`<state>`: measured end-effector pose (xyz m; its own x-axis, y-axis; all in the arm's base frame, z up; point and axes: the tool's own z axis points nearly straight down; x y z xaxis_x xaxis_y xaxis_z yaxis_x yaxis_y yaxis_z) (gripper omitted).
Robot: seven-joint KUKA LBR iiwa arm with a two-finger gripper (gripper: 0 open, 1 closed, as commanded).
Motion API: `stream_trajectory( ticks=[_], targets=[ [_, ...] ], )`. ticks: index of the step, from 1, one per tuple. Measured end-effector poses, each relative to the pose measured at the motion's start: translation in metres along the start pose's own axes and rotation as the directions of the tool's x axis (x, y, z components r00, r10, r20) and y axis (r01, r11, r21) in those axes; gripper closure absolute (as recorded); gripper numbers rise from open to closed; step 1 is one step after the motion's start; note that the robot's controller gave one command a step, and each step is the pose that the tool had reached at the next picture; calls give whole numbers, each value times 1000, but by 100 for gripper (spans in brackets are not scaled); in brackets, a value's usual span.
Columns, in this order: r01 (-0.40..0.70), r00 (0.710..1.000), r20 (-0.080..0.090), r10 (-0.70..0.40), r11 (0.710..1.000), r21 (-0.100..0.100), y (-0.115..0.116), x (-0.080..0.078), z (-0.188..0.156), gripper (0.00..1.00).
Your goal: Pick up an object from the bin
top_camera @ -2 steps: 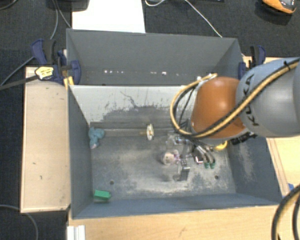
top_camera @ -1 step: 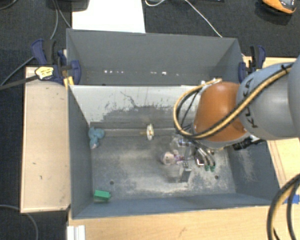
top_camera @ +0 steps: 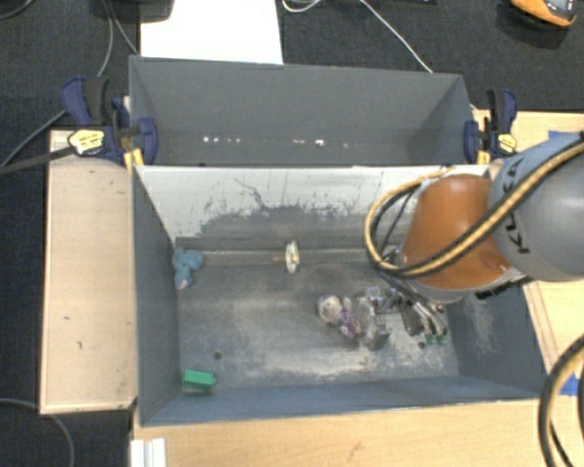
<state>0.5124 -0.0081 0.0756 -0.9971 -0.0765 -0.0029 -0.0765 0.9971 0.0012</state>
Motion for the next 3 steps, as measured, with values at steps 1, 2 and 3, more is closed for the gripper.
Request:
stream_trajectory(
  ticks=[1, 2, 3],
  targets=[
    [-3, 1000, 0, 3, 1000, 0, 0, 0, 0, 0],
    [-5, 1000, 0, 5, 1000, 0, 0, 0, 0, 0],
    [-6, 1000, 0, 6, 1000, 0, 0, 0, 0, 0]
  ],
)
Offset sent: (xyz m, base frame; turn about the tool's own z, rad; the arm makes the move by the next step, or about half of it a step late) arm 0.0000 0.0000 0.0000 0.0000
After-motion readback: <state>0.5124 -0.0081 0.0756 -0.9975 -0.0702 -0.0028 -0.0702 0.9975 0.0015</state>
